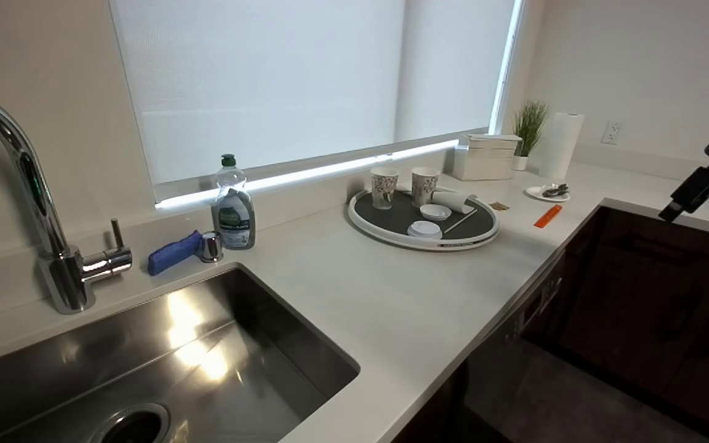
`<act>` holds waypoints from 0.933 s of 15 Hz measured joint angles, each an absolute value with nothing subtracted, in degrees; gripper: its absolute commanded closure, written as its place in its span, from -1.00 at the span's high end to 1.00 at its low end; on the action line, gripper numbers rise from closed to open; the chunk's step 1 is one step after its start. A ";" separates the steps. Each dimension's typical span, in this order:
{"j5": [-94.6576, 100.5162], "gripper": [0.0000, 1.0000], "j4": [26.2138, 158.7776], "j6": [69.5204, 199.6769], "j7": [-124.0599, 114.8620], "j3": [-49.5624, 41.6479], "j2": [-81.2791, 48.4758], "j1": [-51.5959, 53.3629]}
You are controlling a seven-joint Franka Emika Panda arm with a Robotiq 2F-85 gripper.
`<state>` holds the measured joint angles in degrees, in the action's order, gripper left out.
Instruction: Press a button on the dishwasher.
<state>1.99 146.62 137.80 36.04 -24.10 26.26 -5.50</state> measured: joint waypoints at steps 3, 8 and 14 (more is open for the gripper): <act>-3.44 1.00 151.62 147.55 43.49 -28.24 24.78 -4.58; -9.02 1.00 154.43 152.53 49.20 -31.74 22.86 -2.57; -9.24 1.00 154.42 152.56 49.21 -31.77 22.85 -2.37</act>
<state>-9.24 154.42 152.56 49.21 -31.77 22.85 -2.37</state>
